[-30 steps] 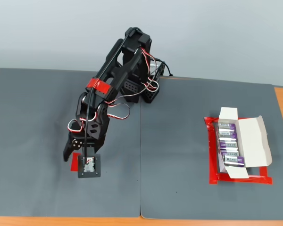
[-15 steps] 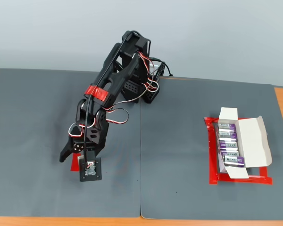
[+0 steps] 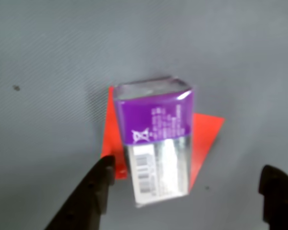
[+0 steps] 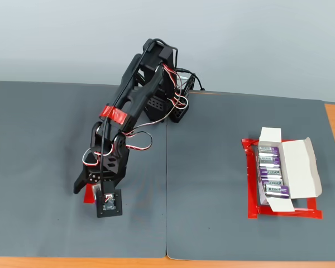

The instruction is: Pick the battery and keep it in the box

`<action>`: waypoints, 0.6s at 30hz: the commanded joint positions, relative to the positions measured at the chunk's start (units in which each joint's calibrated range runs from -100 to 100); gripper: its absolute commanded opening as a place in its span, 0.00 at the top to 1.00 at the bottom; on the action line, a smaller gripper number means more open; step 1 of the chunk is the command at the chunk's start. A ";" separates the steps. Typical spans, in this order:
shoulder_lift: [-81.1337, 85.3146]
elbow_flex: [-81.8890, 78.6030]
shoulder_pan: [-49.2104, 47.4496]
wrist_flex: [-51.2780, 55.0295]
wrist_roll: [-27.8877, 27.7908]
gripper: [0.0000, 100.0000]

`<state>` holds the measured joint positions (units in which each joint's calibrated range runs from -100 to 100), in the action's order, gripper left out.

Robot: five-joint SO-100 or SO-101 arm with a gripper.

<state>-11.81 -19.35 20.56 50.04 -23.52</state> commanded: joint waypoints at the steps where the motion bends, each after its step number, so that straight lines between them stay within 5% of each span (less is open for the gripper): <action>1: -0.27 2.85 -0.08 -0.56 -0.11 0.66; 18: -0.70 2.57 -1.65 -4.64 0.05 0.66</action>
<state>-12.91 -19.35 19.90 45.97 -23.52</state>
